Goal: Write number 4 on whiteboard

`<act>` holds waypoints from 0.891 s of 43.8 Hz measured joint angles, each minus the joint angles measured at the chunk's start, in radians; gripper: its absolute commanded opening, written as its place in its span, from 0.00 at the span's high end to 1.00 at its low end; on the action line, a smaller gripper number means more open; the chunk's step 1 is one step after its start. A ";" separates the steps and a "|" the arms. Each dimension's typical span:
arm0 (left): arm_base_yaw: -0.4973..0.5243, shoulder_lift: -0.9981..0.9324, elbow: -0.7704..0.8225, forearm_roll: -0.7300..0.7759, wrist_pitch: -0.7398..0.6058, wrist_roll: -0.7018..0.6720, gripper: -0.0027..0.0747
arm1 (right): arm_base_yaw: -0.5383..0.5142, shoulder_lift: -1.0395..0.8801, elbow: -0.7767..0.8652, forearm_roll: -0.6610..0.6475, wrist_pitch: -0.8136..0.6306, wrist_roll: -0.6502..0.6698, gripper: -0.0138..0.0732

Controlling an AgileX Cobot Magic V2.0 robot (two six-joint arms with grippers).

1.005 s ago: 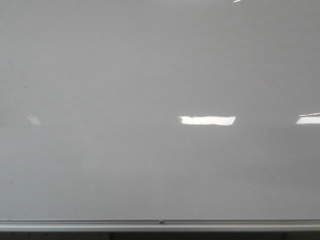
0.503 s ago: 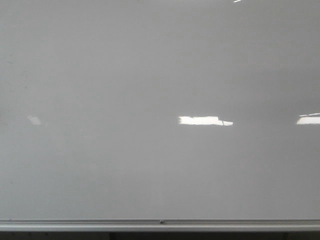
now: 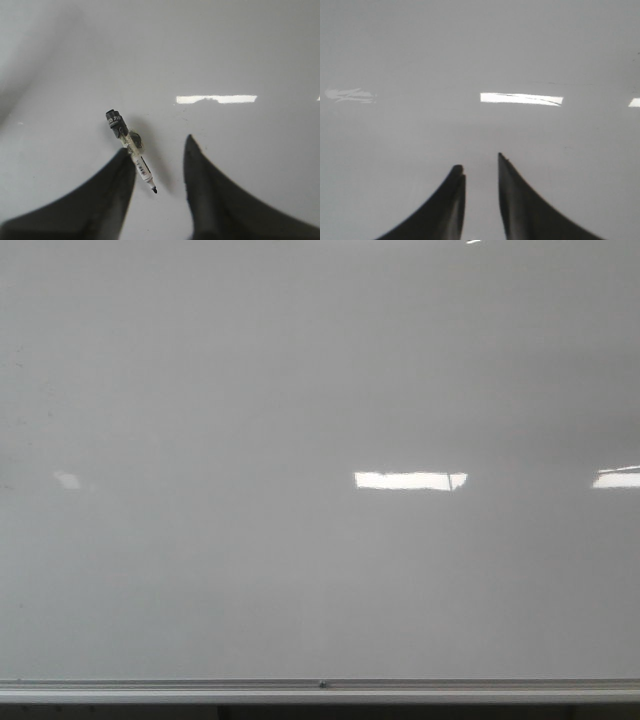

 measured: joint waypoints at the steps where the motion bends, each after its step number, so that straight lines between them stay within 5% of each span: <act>1: 0.000 0.000 0.000 0.000 0.000 0.000 0.16 | 0.000 0.000 0.000 0.000 0.000 0.000 0.35; 5: 0.000 0.000 0.000 0.000 0.000 0.000 0.12 | 0.000 0.000 0.000 0.000 0.002 0.000 0.28; 16: 0.000 0.076 -0.007 -0.016 -0.007 0.000 0.13 | 0.000 0.000 0.000 0.000 0.008 0.000 0.28; 39: 0.000 0.750 -0.127 -0.334 -0.239 -0.026 0.13 | 0.000 0.000 0.000 0.000 0.008 0.000 0.28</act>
